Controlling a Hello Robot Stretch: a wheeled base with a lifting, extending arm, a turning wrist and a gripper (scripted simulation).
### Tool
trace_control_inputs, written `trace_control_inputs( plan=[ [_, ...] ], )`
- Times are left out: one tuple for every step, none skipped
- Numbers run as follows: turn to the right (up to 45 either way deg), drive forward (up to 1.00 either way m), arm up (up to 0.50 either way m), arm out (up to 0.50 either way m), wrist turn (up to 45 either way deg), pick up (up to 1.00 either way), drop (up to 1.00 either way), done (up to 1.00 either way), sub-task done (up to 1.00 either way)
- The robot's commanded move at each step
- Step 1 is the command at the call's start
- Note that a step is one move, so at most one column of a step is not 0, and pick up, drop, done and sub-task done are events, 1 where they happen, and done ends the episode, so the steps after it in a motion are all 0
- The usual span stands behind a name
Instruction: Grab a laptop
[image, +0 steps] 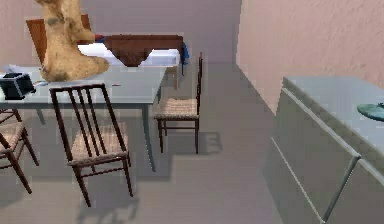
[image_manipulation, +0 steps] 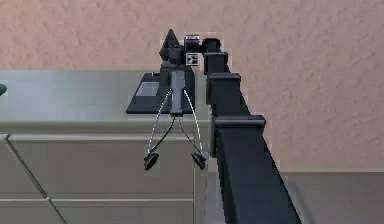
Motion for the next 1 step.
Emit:
trace_control_inputs(
  plan=[
    [0.0,0.00,0.00,0.00,45.0,0.00,0.00,0.00,0.00]
  ],
)
